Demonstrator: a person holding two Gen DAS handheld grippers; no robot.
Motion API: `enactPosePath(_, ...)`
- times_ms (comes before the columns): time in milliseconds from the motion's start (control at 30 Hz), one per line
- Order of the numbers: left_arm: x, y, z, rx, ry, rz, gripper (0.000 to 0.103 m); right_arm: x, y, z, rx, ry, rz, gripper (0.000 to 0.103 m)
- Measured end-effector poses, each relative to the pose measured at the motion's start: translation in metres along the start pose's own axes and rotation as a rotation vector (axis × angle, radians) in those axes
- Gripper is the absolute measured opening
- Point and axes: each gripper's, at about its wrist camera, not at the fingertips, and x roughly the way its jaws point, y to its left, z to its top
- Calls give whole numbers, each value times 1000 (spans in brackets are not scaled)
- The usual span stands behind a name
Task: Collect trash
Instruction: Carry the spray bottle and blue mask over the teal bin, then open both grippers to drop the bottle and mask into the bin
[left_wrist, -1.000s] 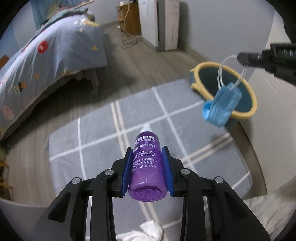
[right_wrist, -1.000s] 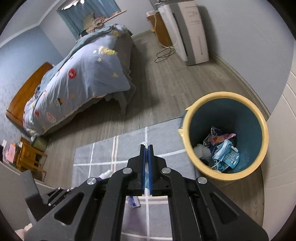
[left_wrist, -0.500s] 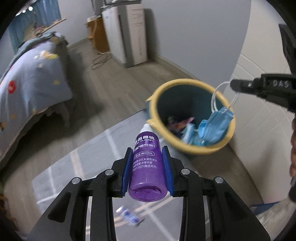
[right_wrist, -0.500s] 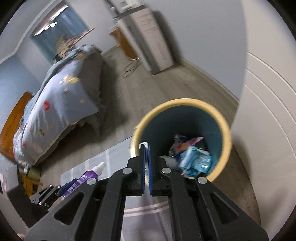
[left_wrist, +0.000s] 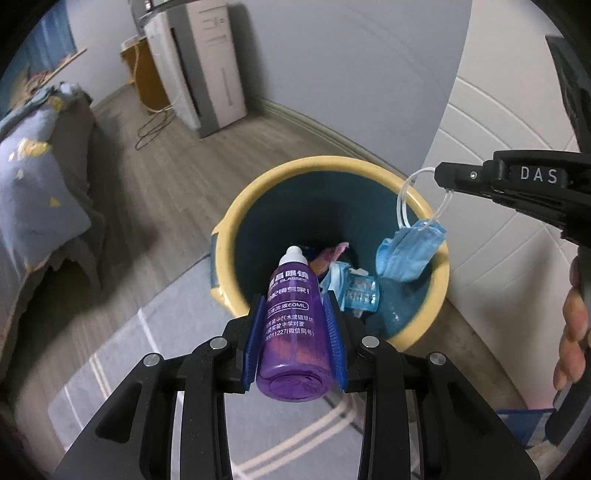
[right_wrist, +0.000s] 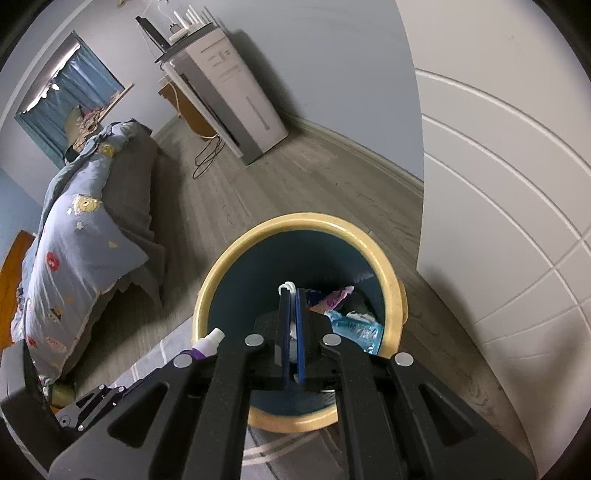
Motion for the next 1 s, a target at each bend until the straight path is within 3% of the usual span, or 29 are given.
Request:
enactPosePath(133, 15, -3, 12, 20, 3, 25, 33, 10, 4, -1, -13, 16, -7, 2)
enactPosePath(267, 25, 4, 19, -29, 3, 18, 34, 10, 9, 0, -42, 7, -9, 3)
enactPosePath(333, 24, 7, 20, -37, -6, 13, 38, 11, 14, -1, -72, 11, -9, 4)
enactPosePath(400, 24, 9, 17, -40, -11, 22, 49, 12, 17, -2, -93, 20, -25, 6)
enactPosePath(467, 21, 12, 13, -49, -12, 27, 51, 11, 17, -3, -91, 23, -25, 12)
enactPosePath(533, 16, 17, 8, -65, -9, 32, 55, 10, 19, -4, -80, 30, -17, 33)
enactPosePath(700, -18, 34, -13, -110, -62, 60, 84, -6, 33, -8, -88, 20, -12, 71)
enactPosePath(833, -48, 55, -36, -171, -77, 98, 89, -21, 48, -12, -118, -2, -10, 97)
enactPosePath(1000, -86, 82, -70, -252, -96, 147, 93, -44, 84, -35, -186, 11, 15, 98)
